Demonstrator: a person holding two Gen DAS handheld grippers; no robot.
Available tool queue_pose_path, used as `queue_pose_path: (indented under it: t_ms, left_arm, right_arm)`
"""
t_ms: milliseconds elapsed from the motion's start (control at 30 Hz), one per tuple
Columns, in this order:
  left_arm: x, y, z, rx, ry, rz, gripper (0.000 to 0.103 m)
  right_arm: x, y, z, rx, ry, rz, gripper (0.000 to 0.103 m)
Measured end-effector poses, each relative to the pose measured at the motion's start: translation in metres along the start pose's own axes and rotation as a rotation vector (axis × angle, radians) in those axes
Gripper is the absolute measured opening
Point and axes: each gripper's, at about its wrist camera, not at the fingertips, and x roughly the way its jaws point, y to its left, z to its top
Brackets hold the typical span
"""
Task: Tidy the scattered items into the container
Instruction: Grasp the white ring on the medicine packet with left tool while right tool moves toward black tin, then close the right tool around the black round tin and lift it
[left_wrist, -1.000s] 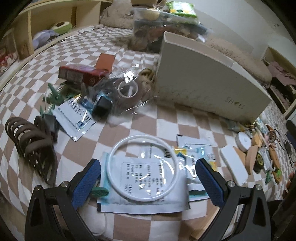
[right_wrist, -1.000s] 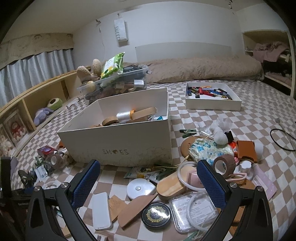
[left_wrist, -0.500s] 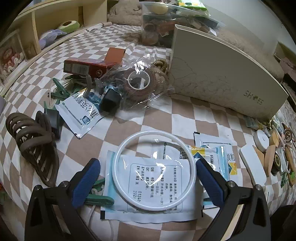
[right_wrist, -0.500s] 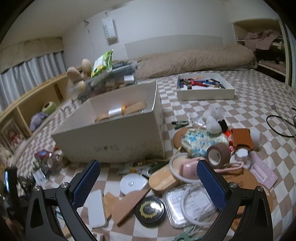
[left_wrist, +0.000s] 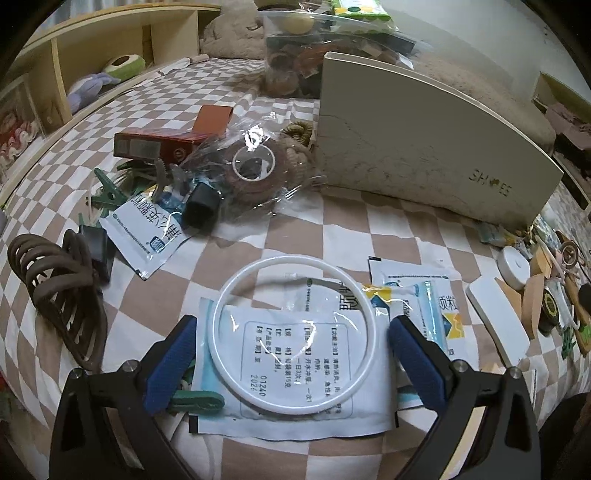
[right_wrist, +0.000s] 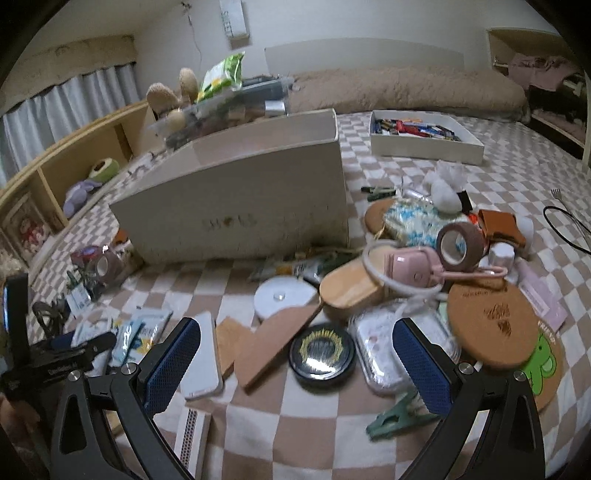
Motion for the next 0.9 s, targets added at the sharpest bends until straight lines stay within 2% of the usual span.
queue_pose_path:
  t_ms: [167, 300, 533, 667, 700, 800, 900]
  left_arm:
    - [-0.003, 0.000, -0.002, -0.005, -0.006, -0.016, 0.096]
    - [-0.005, 0.000, -0.002, -0.013, -0.013, -0.037, 0.085]
    - [-0.010, -0.002, -0.003, -0.011, -0.028, -0.079, 0.085]
    - [-0.012, -0.002, -0.003, -0.013, -0.037, -0.093, 0.085]
    - [-0.011, -0.001, -0.002, -0.016, -0.038, -0.098, 0.085]
    - [-0.011, -0.001, -0.001, -0.019, -0.038, -0.105, 0.085]
    - [-0.012, 0.000, 0.000, -0.025, -0.040, -0.117, 0.085]
  right_arm:
    - [0.008, 0.010, -0.003, -0.052, 0.036, -0.016, 0.103]
    - [0.013, 0.005, -0.005, -0.031, 0.066, -0.029, 0.103]
    - [0.017, 0.014, -0.010, -0.072, 0.093, -0.024, 0.103]
    - [0.013, 0.005, -0.009, -0.023, 0.079, -0.041, 0.103]
    - [0.013, 0.001, -0.009, -0.004, 0.083, -0.045, 0.102]
    - [0.018, -0.004, -0.011, 0.028, 0.119, -0.047, 0.076]
    - [0.020, -0.002, -0.012, 0.013, 0.133, -0.065, 0.074]
